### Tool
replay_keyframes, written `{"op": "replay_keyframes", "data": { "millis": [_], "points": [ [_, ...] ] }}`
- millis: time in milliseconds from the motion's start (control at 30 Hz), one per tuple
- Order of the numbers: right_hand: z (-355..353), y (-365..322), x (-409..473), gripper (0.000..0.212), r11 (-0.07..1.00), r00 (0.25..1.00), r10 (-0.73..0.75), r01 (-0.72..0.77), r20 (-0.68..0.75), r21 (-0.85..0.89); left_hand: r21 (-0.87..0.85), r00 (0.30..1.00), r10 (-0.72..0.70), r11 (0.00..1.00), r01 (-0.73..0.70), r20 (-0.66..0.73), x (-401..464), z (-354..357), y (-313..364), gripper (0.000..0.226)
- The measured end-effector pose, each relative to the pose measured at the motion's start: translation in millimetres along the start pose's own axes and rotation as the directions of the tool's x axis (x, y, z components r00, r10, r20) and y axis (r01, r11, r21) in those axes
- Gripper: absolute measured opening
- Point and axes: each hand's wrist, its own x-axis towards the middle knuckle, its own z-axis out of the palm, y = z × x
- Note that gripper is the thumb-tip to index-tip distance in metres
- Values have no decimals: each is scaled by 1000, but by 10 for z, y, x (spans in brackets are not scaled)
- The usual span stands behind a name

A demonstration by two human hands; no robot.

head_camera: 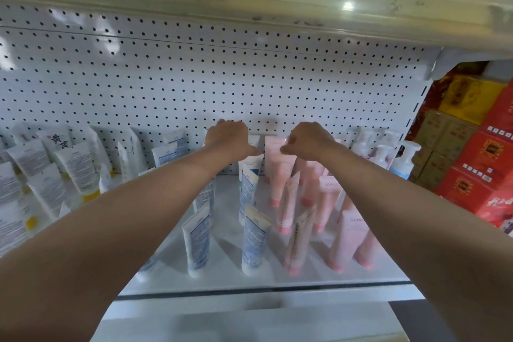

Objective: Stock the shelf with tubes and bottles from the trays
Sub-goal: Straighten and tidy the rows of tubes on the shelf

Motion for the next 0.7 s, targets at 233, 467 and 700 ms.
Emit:
{"op": "replay_keyframes", "data": {
  "millis": [233,467,700],
  "points": [
    [-120,-183,-431,54,987,989,148,-147,11,-69,-9,997,32,999,-31,74,-216,-77,-11,58],
    [-96,-292,-752,52,977,986,168,-165,11,-135,-6,989,81,997,-80,121,-300,-25,-16,63],
    [72,-268,-787,57,972,977,212,-209,25,-107,-18,982,54,998,-52,182,-386,-32,21,61]
  ]
}}
